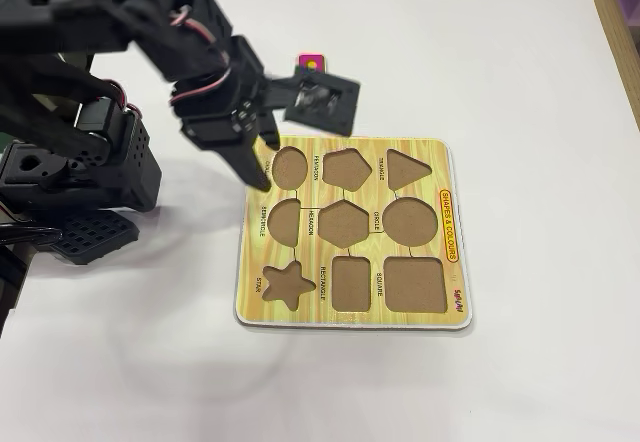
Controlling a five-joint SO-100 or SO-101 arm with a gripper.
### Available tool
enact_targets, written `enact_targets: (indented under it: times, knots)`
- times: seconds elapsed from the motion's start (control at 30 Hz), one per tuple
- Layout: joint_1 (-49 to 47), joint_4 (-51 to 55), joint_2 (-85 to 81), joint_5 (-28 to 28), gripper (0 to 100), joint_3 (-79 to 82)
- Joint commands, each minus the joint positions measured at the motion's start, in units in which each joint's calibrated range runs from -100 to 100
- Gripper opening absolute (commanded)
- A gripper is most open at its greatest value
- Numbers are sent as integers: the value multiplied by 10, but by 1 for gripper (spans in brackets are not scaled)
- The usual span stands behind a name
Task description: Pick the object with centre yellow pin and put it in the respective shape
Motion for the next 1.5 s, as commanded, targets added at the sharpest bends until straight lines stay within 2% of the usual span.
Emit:
enact_targets:
  times: [0.0, 0.23, 0.53, 0.73, 1.47]
  knots:
    - [-75, -5, 53, 3, 18, -74]
    - [-183, -4, 136, 3, 18, -173]
    - [-296, 78, 257, 3, 18, -325]
    - [-365, 70, 344, 2, 18, -390]
    - [-446, 69, 595, 2, 18, -610]
